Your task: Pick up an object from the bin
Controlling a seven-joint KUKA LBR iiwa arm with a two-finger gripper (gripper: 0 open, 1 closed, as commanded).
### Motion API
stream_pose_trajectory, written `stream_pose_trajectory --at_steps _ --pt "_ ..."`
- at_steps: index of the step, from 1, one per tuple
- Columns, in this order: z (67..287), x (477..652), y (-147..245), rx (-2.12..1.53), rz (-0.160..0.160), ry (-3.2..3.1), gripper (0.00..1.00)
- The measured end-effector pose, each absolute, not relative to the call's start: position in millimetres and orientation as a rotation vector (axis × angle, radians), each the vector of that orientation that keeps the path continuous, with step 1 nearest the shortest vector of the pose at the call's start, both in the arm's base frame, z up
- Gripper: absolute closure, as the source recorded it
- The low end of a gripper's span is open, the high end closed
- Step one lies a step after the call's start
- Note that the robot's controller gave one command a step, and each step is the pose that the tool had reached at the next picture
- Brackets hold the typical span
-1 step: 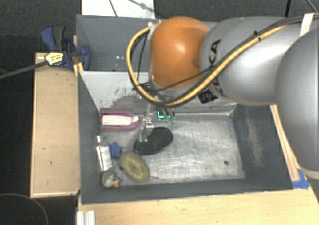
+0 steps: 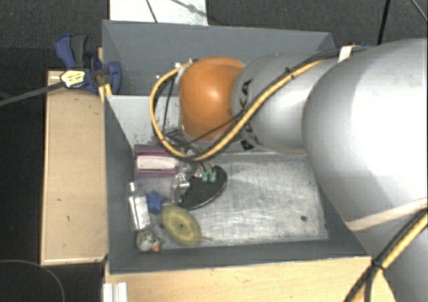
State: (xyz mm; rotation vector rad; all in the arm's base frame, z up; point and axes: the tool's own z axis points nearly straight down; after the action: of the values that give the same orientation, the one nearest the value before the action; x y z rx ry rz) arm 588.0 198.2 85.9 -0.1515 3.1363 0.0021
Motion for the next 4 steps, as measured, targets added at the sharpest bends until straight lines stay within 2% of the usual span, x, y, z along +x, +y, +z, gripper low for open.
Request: stream_pose_trajectory --at_steps 1,2,3,4 --pt "80 559.4 126 -0.032 -0.003 3.143 0.0" --pt "71 499.1 93 -0.082 0.001 3.14 0.0" --pt "74 509.5 54 -0.094 0.0 3.134 0.0" --pt "73 537.1 -2 -0.074 -0.003 3.134 0.0"
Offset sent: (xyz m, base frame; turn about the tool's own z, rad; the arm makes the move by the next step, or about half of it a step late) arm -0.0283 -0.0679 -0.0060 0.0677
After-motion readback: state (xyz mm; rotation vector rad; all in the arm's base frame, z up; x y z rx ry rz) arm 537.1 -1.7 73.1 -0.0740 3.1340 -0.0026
